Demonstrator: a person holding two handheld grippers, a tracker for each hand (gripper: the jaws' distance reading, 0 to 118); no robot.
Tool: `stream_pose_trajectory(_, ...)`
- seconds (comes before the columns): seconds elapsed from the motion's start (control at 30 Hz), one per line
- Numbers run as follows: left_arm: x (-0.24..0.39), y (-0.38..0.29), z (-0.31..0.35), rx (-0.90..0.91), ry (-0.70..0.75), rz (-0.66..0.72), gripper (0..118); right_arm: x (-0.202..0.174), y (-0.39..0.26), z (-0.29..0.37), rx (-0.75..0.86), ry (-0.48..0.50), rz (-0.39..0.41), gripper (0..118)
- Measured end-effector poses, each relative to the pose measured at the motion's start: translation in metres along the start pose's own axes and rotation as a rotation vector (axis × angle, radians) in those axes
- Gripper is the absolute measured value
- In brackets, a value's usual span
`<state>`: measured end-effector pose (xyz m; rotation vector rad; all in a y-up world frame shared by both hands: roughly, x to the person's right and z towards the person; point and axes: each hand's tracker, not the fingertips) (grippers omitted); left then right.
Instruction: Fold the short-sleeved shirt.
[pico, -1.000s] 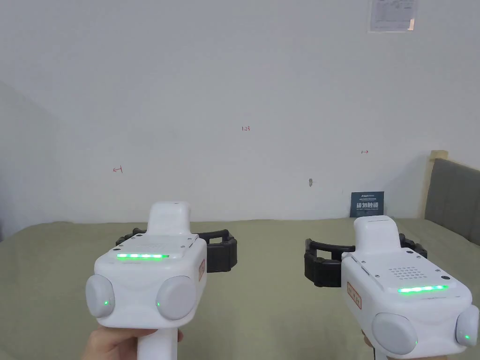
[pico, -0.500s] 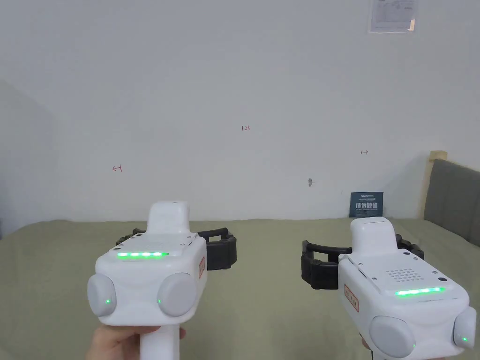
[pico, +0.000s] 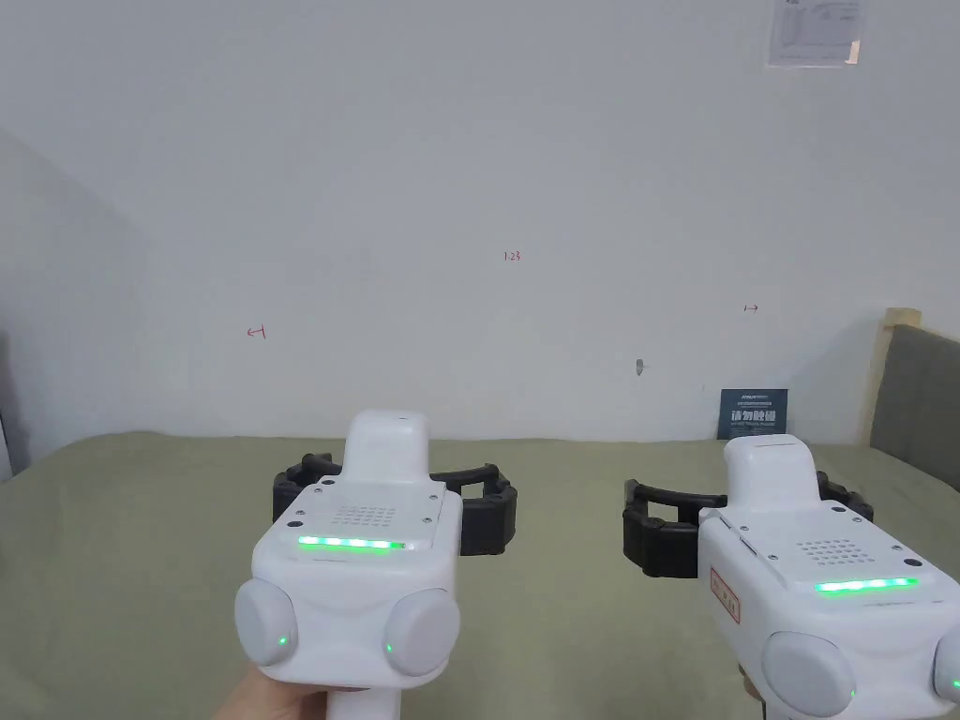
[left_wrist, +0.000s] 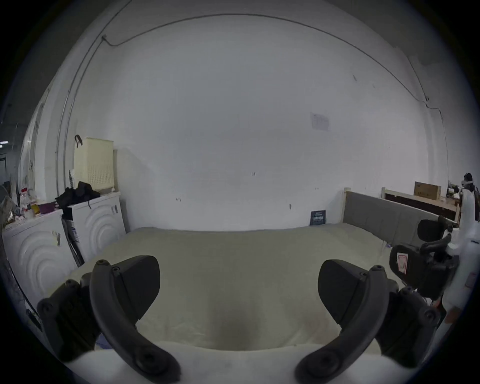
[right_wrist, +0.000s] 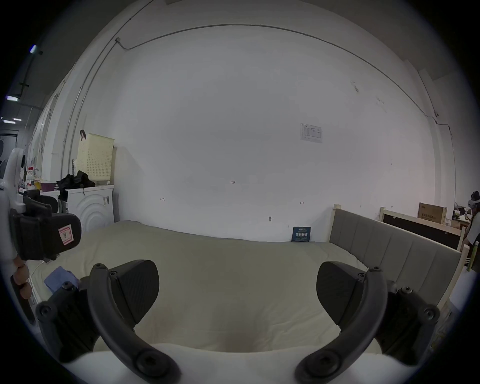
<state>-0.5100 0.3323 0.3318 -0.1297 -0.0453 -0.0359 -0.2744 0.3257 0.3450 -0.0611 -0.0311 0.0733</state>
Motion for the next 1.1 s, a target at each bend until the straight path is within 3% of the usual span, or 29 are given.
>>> stream_pose_trajectory(0.63,-0.004,-0.007,-0.010,0.051,0.021,-0.004,118,0.005,0.003,0.001,0.052,-0.047,-0.026,118)
stream_pose_trajectory(1.1,-0.008,-0.012,-0.006,0.080,0.009,0.000,118,0.006,-0.001,0.003,0.053,-0.062,-0.002,118)
